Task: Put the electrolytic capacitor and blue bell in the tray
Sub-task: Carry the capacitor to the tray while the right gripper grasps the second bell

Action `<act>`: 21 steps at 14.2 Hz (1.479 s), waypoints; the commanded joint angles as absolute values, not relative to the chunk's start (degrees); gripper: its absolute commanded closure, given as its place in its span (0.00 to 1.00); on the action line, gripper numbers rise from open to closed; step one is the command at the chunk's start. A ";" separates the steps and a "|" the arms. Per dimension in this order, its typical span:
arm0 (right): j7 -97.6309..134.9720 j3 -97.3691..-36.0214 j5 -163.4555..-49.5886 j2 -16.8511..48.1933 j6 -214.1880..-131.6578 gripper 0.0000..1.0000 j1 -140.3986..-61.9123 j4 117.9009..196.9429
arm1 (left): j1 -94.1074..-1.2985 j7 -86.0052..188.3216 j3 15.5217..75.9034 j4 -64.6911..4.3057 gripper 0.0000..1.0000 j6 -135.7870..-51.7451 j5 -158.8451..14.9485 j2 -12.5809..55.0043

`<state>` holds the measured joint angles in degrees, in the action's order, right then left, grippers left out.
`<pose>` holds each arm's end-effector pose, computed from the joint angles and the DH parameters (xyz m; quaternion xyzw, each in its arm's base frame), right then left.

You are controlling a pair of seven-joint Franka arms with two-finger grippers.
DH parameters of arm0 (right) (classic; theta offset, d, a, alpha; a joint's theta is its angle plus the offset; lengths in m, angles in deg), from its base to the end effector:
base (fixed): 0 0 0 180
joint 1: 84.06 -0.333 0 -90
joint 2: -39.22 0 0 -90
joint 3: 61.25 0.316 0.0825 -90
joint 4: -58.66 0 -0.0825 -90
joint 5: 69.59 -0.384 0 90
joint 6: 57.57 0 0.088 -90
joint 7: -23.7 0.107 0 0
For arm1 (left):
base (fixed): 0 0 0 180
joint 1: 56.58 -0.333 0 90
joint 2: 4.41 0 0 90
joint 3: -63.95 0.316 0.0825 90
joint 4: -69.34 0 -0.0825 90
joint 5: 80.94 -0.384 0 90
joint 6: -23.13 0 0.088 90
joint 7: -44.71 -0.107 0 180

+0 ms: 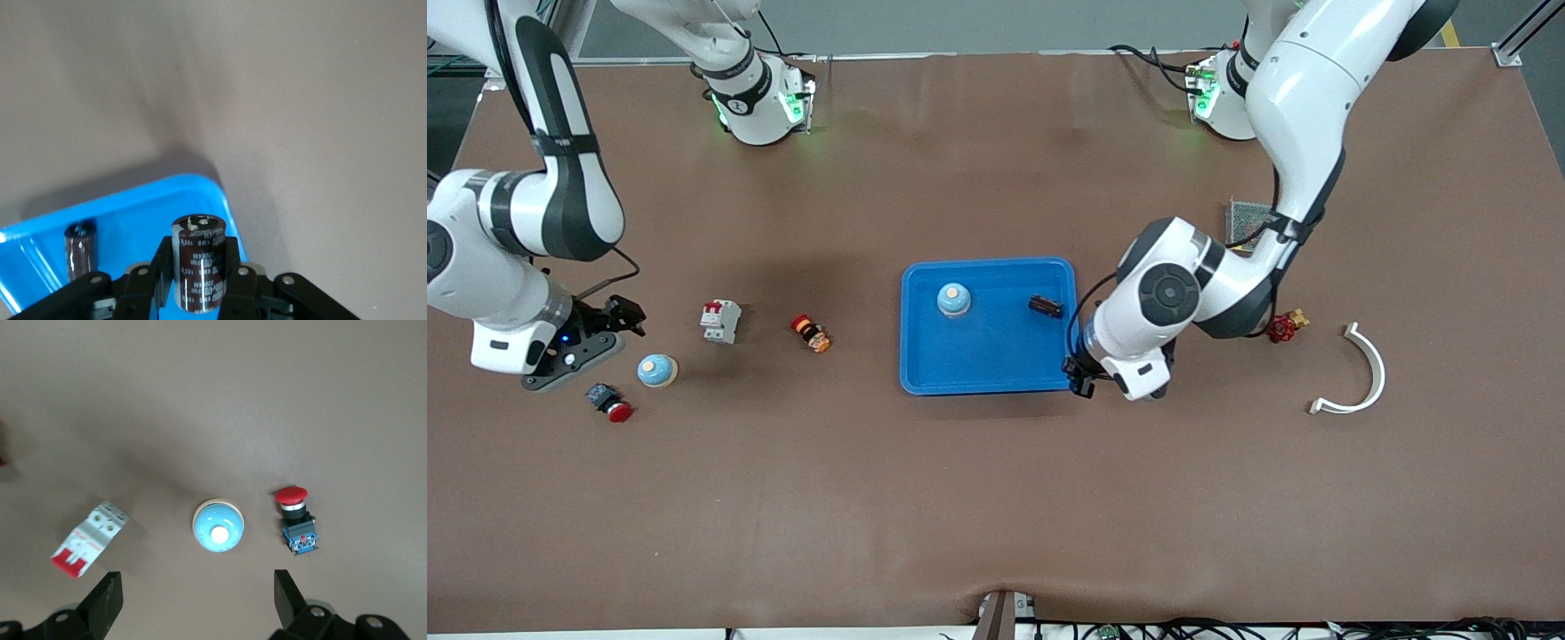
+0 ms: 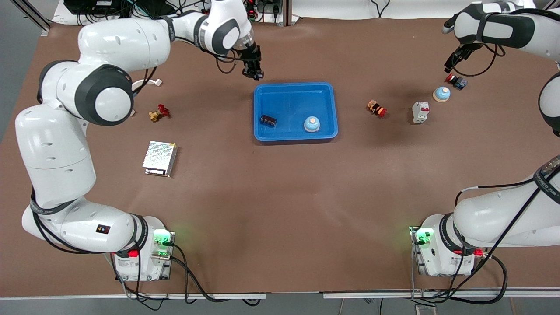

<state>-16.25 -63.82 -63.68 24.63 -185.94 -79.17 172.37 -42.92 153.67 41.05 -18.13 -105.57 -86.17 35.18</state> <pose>0.5948 -0.0800 0.3382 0.9494 0.3107 -0.0180 0.0424 0.6030 -0.3840 0.2835 0.7916 0.6035 -0.0707 0.0650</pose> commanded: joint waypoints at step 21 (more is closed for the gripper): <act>-22.09 -62.30 -63.61 11.54 -208.73 0.00 -73.60 177.58 | -39.26 158.74 42.33 -18.20 0.00 -105.64 -93.16 38.32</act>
<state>-20.96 -63.71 -63.68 11.95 -207.26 -75.52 177.00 -38.37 163.58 41.90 -17.78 -108.17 -92.40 42.01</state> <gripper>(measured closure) 0.000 0.013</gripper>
